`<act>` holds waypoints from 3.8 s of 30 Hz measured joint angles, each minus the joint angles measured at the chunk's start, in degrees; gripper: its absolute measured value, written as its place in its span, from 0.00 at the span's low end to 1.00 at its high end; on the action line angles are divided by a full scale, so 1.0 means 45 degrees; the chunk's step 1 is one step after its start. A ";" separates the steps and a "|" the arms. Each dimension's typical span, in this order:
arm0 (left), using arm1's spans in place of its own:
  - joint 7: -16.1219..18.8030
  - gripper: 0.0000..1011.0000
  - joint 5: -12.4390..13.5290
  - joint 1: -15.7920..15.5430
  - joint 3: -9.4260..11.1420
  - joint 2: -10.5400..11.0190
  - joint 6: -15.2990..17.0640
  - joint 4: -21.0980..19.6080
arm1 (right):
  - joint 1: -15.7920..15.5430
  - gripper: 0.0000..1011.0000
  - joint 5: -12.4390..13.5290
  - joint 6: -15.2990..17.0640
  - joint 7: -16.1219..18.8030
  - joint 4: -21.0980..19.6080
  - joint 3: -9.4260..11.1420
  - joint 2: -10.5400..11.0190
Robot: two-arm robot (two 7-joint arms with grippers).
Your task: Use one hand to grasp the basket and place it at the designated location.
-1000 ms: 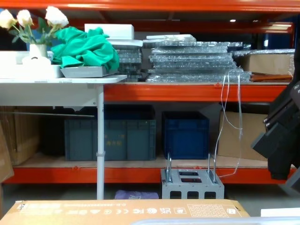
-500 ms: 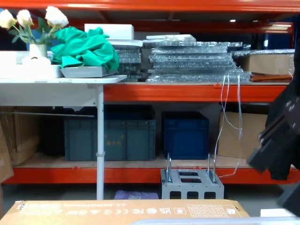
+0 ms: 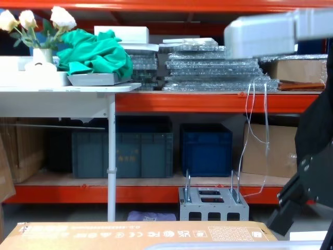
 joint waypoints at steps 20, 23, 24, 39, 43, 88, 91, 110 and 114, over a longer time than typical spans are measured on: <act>0.0000 0.00 -0.0001 0.0000 0.0000 0.0000 0.0000 0.0000 | -0.0147 0.99 -0.1341 0.0427 0.0020 -0.0032 -0.1234 -0.0430; 0.0000 0.00 0.0000 0.0000 0.0000 0.0000 0.0000 -0.0002 | -0.0119 0.99 -0.1368 0.0468 -0.0007 -0.0072 -0.1336 -0.0428; 0.0000 0.00 -0.0001 0.0000 0.0000 0.0000 0.0000 -0.0002 | -0.0107 0.99 -0.1368 0.0474 -0.0013 -0.0078 -0.1351 -0.0426; 0.0000 0.00 -0.0001 0.0000 0.0000 0.0000 0.0000 -0.0002 | -0.0004 0.86 -0.1360 0.0577 -0.0232 -0.0196 -0.1457 -0.0257; 0.0000 0.00 -0.0001 0.0000 -0.0001 0.0000 0.0000 -0.0002 | -0.0011 0.73 -0.1356 0.0541 -0.0306 -0.0226 -0.1426 -0.0214; 0.0001 0.00 -0.0001 0.0000 0.0000 0.0000 0.0000 -0.0002 | 0.0110 0.24 -0.0283 0.0777 -0.0112 -0.0275 -0.0694 0.0188; 0.0000 0.00 -0.0001 0.0000 0.0000 0.0000 0.0000 -0.0002 | 0.0172 0.24 -0.0081 0.0860 0.0003 -0.0196 -0.0585 0.0211; 0.0000 0.00 -0.0001 0.0000 0.0000 0.0001 0.0000 -0.0004 | 0.0859 0.24 0.1343 0.1752 0.0624 0.0748 0.0677 0.1070; 0.0001 0.00 0.0000 0.0000 -0.0001 -0.0001 0.0000 -0.0002 | 0.0963 0.24 0.1633 0.1839 0.0678 0.0993 0.1008 0.1353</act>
